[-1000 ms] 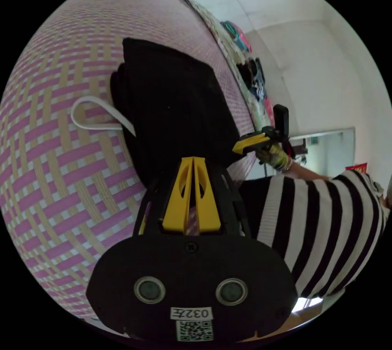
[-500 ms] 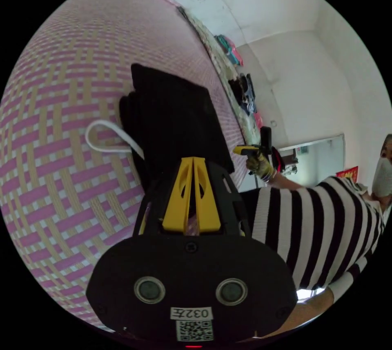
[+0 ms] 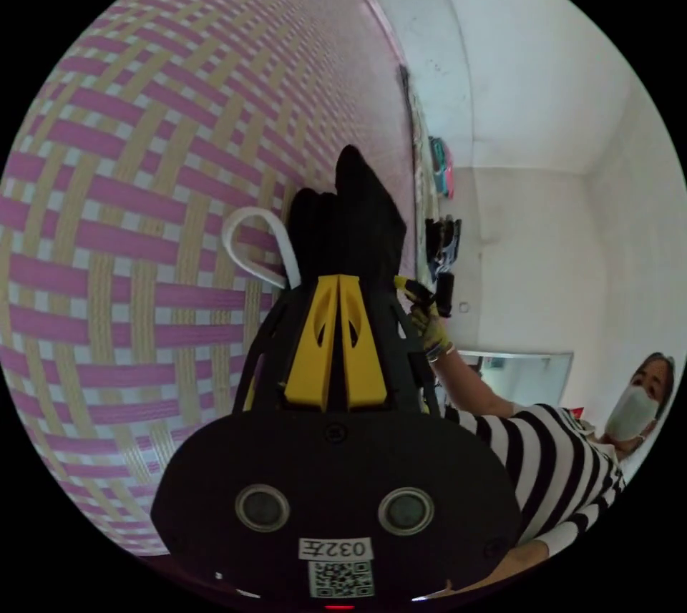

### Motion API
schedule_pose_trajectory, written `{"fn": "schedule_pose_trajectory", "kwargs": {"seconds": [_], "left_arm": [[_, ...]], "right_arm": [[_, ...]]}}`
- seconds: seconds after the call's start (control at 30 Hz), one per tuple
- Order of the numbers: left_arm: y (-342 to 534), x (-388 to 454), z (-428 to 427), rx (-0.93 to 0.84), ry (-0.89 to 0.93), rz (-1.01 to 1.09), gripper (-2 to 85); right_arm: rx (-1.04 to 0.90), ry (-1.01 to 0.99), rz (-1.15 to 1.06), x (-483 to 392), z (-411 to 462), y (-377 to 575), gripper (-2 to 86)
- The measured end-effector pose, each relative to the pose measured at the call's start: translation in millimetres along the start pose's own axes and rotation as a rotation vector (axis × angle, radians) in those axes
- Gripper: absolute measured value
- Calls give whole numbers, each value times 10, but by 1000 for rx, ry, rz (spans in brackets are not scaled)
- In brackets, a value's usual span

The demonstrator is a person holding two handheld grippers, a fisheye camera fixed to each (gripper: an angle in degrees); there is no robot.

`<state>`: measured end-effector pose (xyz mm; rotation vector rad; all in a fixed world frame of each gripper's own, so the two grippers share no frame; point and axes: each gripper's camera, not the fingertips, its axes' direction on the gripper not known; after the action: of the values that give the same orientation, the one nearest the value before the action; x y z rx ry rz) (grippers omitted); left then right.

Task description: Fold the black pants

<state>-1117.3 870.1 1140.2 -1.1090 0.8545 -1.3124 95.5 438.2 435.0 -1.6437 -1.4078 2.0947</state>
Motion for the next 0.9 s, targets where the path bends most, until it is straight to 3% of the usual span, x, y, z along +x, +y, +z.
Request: {"fn": "schedule_pose_trajectory", "kwargs": {"seconds": [0.07,0.2,0.33,0.53,0.9], "left_arm": [[111,-104,-333,55,121,-51,-7],[243,-259,-646,52,32,-146,6],[229,-302,-472,-78,77,-221,79],[61,-120,-222,-121,178,-201,114],[-175,452,-145,-296,72,-81,128]], "right_arm": [[62,-49,0,80,-321,182,7],[100,-55,89,370,-715,523,56],[42,-57,155,578,-863,769,75],[-17,-73,160,627,-849,797,89],[-221,-85,122,567,-650,823,94]]}}
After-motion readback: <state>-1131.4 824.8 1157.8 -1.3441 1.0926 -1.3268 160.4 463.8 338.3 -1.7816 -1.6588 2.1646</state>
